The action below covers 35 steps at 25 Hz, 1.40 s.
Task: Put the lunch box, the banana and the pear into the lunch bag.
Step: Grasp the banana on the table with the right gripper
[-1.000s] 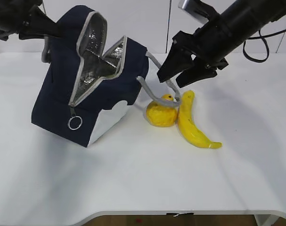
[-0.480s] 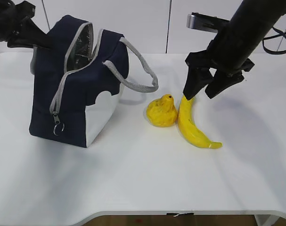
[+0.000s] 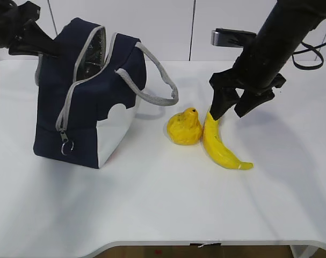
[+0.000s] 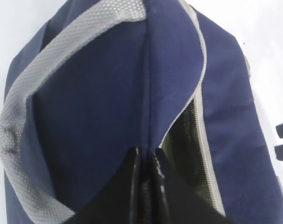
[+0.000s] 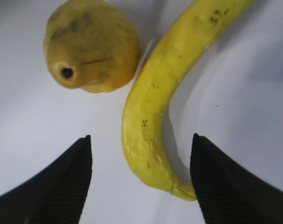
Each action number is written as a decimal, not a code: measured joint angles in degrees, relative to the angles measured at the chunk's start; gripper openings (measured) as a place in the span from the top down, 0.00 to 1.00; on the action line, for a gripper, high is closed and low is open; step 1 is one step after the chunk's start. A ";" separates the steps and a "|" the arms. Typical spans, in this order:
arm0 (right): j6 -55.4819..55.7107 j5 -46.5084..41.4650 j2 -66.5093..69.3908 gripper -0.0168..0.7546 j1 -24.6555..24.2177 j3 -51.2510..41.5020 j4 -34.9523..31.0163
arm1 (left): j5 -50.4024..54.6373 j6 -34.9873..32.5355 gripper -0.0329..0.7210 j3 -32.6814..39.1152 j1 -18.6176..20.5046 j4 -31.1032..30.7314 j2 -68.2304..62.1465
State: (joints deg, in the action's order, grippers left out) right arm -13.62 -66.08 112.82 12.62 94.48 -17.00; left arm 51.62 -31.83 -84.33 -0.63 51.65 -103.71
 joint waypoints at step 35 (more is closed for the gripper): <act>0.06 6.08 10.36 0.30 0.00 0.00 -3.77 | 0.00 0.09 0.94 0.00 0.00 0.00 0.00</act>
State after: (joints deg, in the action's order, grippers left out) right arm -13.56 -60.00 123.18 12.62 94.48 -20.77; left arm 51.62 -31.74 -84.33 -0.63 51.65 -103.71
